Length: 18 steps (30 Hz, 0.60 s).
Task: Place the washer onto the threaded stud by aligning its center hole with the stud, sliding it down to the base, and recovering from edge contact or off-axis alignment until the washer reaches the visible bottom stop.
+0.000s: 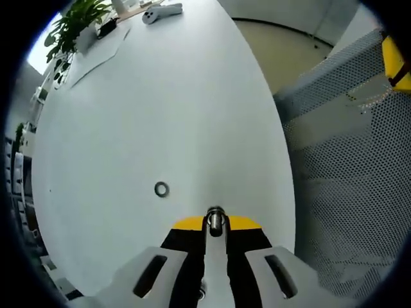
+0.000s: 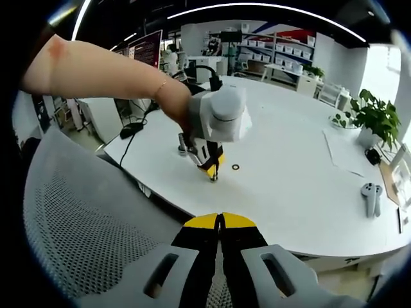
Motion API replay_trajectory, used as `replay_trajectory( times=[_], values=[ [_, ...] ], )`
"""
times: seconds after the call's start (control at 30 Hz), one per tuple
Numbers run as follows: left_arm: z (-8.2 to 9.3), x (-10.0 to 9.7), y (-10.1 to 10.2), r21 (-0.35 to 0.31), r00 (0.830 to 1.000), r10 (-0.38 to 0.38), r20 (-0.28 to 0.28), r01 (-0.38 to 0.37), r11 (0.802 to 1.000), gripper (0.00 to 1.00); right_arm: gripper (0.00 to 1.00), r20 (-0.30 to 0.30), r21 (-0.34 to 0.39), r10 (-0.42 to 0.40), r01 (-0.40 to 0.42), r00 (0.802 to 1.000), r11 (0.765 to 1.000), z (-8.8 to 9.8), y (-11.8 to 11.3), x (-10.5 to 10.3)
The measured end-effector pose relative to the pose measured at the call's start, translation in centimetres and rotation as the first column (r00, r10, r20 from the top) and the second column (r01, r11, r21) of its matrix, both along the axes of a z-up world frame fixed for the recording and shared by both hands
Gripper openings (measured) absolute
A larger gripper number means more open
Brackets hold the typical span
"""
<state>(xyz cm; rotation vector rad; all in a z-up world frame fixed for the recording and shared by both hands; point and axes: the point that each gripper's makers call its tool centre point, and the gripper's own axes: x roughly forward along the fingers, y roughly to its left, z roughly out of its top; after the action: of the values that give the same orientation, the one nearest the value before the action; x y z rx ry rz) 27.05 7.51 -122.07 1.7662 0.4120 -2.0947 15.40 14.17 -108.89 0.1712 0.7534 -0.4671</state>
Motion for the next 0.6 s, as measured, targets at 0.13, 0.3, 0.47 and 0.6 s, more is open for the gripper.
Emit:
replay_trajectory(
  times=[0.13, 0.3, 0.47, 0.6],
  values=[
    [-0.06, 0.12, 0.2, 0.005, 1.0, -0.004, 0.008, 0.004, 1.0, 0.08, 0.04, 0.004, -0.004, -0.002, 0.002, 1.0, 1.0, 0.08, -0.04, 0.03],
    [-0.1, 0.0, 0.34, 0.006, 1.0, -0.004, 0.007, 0.004, 1.0, 0.08, 0.04, 0.007, -0.006, -0.001, 0.001, 1.0, 1.0, 0.12, -0.1, 0.06],
    [-0.29, -0.11, 0.57, 0.009, 0.999, -0.023, 0.024, 0.023, 1.0, 0.08, 0.04, 0.012, -0.012, -0.002, 0.002, 1.0, 1.0, 0.22, -0.17, 0.05],
    [-0.37, -0.12, 0.39, 0.009, 1.0, -0.012, 0.023, 0.012, 1.0, 0.09, 0.04, 0.011, -0.009, -0.001, 0.001, 1.0, 1.0, 0.17, -0.12, 0.09]
  ],
)
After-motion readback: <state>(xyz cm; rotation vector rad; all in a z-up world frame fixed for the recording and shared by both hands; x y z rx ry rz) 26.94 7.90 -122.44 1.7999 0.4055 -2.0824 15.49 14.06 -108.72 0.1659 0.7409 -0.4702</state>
